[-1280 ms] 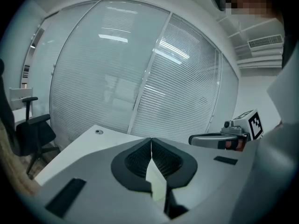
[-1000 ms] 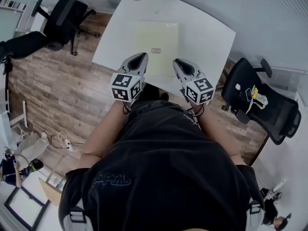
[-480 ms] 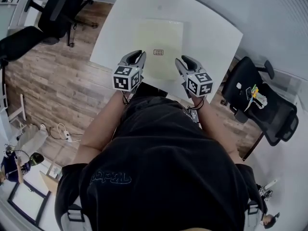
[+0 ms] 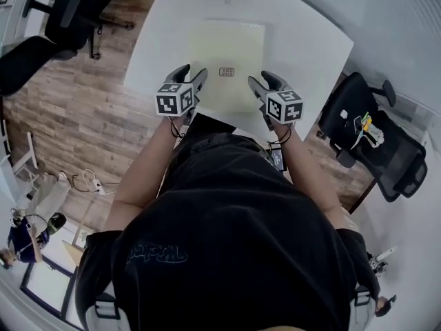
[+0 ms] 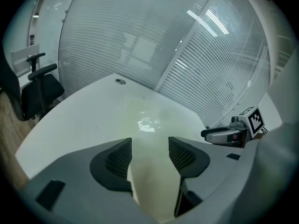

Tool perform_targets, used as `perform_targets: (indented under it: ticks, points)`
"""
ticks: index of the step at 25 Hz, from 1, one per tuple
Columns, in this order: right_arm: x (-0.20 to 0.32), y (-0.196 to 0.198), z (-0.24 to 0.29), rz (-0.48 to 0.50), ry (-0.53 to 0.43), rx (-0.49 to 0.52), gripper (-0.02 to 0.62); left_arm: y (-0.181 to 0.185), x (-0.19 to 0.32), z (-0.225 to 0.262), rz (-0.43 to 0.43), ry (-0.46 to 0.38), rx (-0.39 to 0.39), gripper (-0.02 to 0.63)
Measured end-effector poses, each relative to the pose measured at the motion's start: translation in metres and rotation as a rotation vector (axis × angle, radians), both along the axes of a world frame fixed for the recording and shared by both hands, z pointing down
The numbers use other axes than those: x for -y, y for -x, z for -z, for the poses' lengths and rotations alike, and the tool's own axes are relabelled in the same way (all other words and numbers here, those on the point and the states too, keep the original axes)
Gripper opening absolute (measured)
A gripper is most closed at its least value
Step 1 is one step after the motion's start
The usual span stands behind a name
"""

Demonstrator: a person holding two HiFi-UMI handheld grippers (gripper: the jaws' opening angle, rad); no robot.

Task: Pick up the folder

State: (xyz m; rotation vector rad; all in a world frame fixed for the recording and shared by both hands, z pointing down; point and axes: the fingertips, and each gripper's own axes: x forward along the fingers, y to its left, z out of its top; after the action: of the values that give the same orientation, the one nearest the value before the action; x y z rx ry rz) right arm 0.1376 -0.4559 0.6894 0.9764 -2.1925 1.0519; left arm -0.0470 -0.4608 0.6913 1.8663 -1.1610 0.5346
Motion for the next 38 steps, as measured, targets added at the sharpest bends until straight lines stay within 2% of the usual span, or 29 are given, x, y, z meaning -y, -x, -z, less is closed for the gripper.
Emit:
perform_targets:
  ticks: [4, 11, 19, 27, 32, 38]
  points:
    - [0.004, -0.004, -0.014, -0.032, 0.054, 0.01, 0.239, 0.0, 0.0, -0.018, -0.006, 0.066, -0.023, 0.288]
    - [0.004, -0.007, -0.04, -0.04, 0.163, 0.029, 0.268, 0.009, -0.004, -0.047, 0.007, 0.15, -0.039, 0.3]
    - [0.004, -0.002, -0.056, -0.036, 0.217, 0.06, 0.294, 0.004, -0.006, -0.053, 0.0, 0.186, -0.157, 0.301]
    - [0.004, 0.0, -0.07, -0.053, 0.306, 0.198, 0.334, 0.006, -0.005, -0.056, -0.03, 0.207, -0.23, 0.304]
    - [0.005, 0.0, -0.072, -0.045, 0.32, 0.208, 0.337, 0.005, -0.005, -0.06, -0.035, 0.217, -0.231, 0.324]
    - [0.002, -0.001, -0.074, -0.034, 0.327, 0.233, 0.339, 0.004, -0.006, -0.063, -0.029, 0.198, -0.272, 0.331]
